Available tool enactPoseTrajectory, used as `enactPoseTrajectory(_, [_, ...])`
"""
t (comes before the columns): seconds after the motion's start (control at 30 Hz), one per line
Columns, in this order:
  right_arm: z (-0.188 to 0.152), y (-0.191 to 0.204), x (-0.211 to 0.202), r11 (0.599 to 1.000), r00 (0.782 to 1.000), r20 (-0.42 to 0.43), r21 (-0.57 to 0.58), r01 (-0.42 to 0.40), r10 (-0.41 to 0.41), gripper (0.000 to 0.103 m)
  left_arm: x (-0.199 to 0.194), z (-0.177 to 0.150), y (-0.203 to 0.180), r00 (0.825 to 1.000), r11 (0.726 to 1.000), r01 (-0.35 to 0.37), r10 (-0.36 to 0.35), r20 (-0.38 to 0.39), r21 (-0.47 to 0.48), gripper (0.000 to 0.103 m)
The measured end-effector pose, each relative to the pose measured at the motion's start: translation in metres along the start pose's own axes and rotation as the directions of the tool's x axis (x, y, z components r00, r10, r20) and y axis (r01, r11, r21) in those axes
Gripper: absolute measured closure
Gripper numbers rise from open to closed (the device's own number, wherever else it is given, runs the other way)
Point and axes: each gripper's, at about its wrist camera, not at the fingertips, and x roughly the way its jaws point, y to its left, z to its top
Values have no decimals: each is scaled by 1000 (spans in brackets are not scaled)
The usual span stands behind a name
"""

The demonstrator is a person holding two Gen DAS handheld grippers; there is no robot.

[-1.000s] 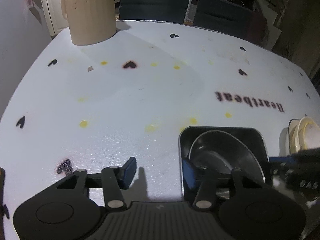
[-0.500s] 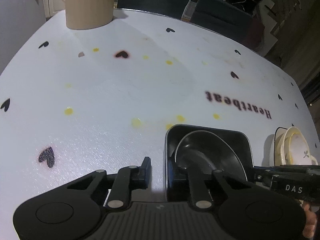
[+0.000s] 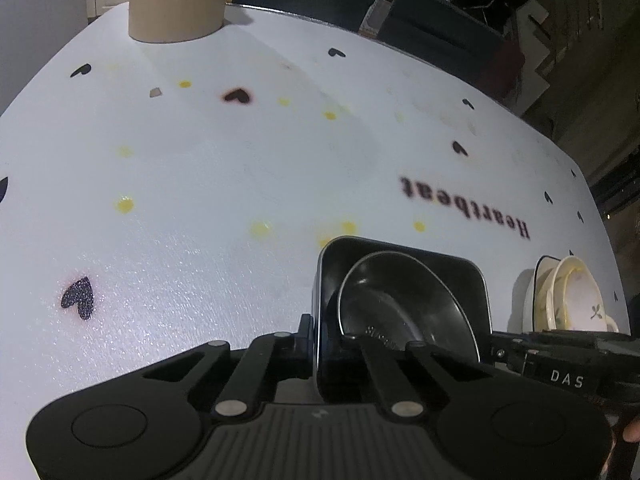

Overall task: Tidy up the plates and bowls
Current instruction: 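Close both tools on opposite rims of the square steel tray, then lift the square tray with the cup using both tools toward the cream bowl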

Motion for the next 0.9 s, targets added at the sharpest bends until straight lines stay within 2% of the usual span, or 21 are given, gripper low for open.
enactPoseTrajectory(0.17, [0, 1, -6, 1000, 1000, 30, -18, 6, -5, 91, -12, 1, 0, 999, 999, 24, -23, 46, -26, 100])
enactPoseTrajectory(0.4, [7, -4, -31, 999, 988, 147, 14, -43, 40, 93, -42, 8, -5, 984, 994, 79, -65, 166, -74, 99])
enactPoseTrajectory(0.53, [10, -7, -53, 998, 970, 235, -4, -61, 60, 94, -59, 12, -15, 968, 991, 109, -89, 234, -73, 99])
enactPoseTrajectory(0.77, [9, -29, -89, 993, 944, 313, 19, -118, 106, 94, -78, 14, -41, 937, 984, 172, -146, 316, -55, 99])
enactPoseTrajectory(0.9, [6, -37, -113, 993, 916, 388, 14, -120, 106, 94, -82, 14, -59, 922, 977, 212, -186, 339, -40, 98])
